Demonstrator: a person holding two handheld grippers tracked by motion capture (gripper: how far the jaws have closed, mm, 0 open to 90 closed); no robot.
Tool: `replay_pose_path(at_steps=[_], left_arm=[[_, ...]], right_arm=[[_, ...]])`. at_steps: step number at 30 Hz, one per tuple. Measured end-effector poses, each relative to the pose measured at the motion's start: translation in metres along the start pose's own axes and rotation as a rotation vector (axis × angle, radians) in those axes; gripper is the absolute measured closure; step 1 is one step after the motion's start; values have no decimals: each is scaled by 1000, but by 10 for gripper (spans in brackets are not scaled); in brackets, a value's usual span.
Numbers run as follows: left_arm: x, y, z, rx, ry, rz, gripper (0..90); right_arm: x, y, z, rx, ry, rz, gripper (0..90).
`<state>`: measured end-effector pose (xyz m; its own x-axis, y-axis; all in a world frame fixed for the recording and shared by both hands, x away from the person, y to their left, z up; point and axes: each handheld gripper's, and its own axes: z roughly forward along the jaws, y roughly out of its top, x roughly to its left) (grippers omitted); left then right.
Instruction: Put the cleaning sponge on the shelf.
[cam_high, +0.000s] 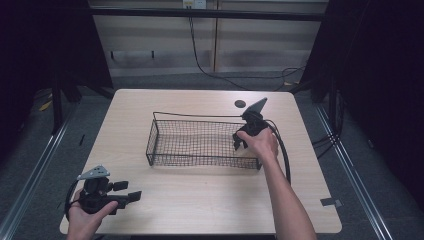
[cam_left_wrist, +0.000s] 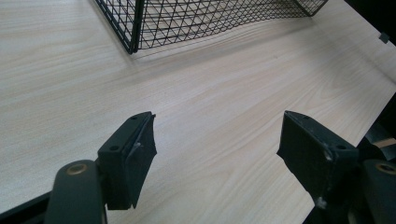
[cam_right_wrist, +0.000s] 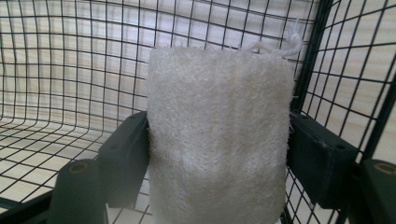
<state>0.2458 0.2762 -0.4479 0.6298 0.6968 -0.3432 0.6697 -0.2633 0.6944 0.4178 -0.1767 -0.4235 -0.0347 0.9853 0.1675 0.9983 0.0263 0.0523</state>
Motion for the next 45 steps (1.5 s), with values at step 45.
replay_pose_path(at_steps=[45], left_arm=[[-1,0,-1,-8,3,-5,270]], right_arm=[[5,-4,18,-1,-58,25,246]])
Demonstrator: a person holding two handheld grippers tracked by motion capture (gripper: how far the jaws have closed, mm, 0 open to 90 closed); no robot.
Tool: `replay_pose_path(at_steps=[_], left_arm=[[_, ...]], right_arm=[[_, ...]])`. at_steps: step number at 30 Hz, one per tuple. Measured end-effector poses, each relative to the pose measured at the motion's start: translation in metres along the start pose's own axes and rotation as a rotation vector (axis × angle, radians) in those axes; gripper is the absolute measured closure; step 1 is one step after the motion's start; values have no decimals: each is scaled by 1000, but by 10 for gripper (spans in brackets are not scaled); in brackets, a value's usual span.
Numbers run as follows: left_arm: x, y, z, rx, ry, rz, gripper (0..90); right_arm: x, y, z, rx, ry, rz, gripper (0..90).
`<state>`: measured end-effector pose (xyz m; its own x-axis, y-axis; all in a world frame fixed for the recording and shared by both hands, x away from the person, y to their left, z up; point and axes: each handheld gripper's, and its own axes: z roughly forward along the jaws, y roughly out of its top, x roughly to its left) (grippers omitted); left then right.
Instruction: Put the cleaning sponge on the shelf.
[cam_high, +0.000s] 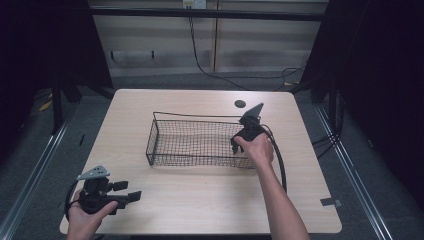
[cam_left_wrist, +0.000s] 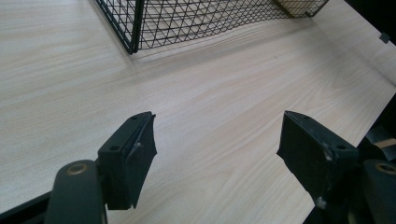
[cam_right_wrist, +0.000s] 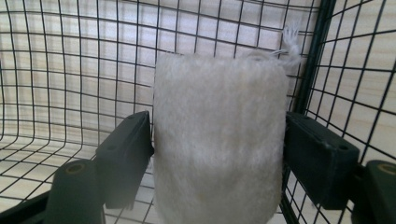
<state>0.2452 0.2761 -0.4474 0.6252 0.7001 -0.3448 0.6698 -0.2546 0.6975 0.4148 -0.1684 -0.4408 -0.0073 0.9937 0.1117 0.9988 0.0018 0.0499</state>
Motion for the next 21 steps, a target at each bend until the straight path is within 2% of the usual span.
replay_pose_path(at_steps=[5,10,13,21], left_arm=[[0,0,0,2,0,2,271],[0,0,0,6,-3,2,271],[0,0,0,6,-1,4,271],[0,0,0,7,-2,5,271]], right_arm=[[-1,0,-2,15,9,-1,222],[-3,-1,-6,-1,25,-4,218],[-3,-2,-8,-7,40,-17,171],[-2,-3,-13,-29,30,-40,161]])
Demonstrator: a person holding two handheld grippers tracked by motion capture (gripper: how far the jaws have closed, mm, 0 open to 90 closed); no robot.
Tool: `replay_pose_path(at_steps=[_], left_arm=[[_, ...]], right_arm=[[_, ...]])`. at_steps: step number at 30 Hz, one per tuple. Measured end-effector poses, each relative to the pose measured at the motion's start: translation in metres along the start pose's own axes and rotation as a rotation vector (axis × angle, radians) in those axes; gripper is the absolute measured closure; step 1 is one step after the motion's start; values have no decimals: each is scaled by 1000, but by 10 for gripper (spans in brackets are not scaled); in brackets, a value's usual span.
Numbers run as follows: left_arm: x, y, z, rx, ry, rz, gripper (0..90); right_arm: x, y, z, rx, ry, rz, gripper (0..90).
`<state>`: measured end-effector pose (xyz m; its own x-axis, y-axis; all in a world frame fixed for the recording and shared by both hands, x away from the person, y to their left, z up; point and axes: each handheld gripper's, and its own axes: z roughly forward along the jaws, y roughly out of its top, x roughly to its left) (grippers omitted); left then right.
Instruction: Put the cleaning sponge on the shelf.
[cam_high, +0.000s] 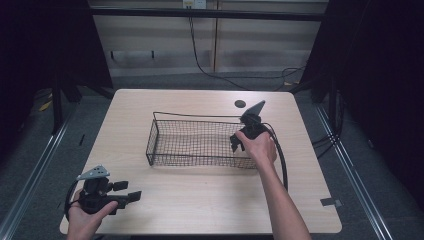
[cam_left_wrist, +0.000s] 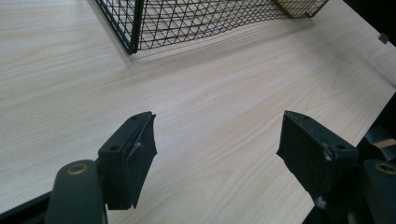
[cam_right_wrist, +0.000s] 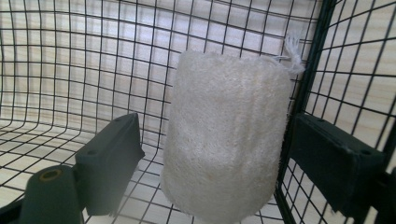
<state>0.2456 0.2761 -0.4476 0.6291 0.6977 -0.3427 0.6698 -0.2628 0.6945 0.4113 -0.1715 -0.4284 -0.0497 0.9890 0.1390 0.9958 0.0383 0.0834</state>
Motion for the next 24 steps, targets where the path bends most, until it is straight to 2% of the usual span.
replay_pose_path(at_steps=[8,11,13,24], left_arm=[[0,0,0,-1,-2,-1,271],[0,0,0,0,-6,1,271],[-1,0,0,-1,-5,0,270],[-1,0,0,1,-2,1,270]], right_arm=[[-3,-3,-7,-20,34,-14,166],[-5,-4,-9,-34,35,-44,160],[-5,-6,-12,-38,46,-42,159],[-16,-14,-26,-91,141,-89,202]])
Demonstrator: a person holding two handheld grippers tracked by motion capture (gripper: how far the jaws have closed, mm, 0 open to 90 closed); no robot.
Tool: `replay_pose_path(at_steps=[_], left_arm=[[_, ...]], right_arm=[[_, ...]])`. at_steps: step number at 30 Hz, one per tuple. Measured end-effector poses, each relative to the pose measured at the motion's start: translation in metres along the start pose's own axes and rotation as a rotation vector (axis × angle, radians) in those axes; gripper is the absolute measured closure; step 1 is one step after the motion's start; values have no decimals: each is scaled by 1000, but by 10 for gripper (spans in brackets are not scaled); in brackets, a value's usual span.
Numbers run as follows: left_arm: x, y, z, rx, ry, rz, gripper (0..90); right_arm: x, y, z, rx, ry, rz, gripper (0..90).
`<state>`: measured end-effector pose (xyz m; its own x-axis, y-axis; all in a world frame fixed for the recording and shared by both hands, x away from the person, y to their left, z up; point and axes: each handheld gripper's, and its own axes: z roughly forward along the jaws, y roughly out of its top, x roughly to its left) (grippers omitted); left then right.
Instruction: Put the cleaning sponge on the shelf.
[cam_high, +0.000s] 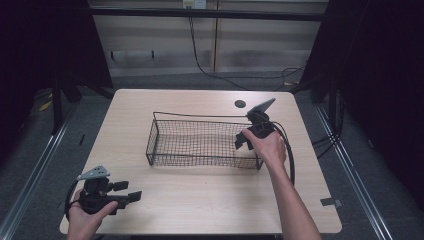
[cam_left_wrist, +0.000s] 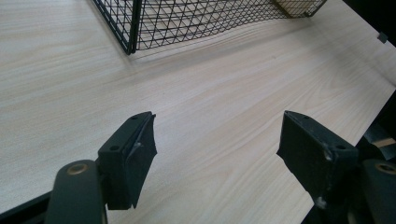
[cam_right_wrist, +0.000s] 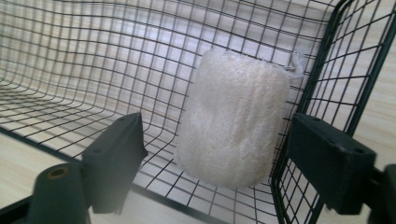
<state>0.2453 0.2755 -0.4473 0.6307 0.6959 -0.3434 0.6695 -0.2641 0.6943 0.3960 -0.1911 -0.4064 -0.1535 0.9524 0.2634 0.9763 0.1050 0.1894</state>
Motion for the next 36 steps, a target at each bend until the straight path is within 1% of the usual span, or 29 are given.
replay_pose_path(at_steps=[8,11,13,15,18,20,21,22,24,25,26,28,29,32,35,36], left_arm=[[0,0,0,1,1,-4,271],[0,0,1,-1,1,-6,270],[0,0,1,1,4,-4,271],[0,0,1,5,-4,-3,270],[0,0,1,5,0,-6,271],[0,0,1,4,-3,-4,270],[0,0,1,6,-3,-4,271],[0,0,1,4,0,-6,270],[0,0,1,5,1,-5,270],[0,0,1,5,0,-5,270],[1,0,1,12,-3,0,269],[1,0,2,14,-7,-3,269],[1,0,2,16,-4,-4,269],[1,0,2,18,-1,-4,266],[1,0,2,16,-2,-12,256],[2,0,2,19,-2,-13,252]], right_arm=[[-7,-7,-11,-35,63,-31,207],[-7,-11,-15,-55,80,-52,228],[-7,-13,-16,-56,94,-69,226],[-5,-16,-17,-67,94,-81,227],[-6,-19,-18,-72,99,-86,228],[-6,-21,-20,-87,105,-95,235],[-7,-23,-20,-99,110,-101,240],[-7,-24,-20,-98,105,-110,236],[-7,-27,-21,-101,111,-136,235],[-7,-28,-21,-100,111,-140,234],[-8,-30,-22,-115,118,-145,235],[-9,-34,-25,-135,140,-155,232],[-10,-36,-27,-149,141,-160,232],[-14,-42,-30,-166,160,-168,229],[-15,-48,-33,-182,163,-178,229],[-15,-50,-35,-200,176,-174,230]])
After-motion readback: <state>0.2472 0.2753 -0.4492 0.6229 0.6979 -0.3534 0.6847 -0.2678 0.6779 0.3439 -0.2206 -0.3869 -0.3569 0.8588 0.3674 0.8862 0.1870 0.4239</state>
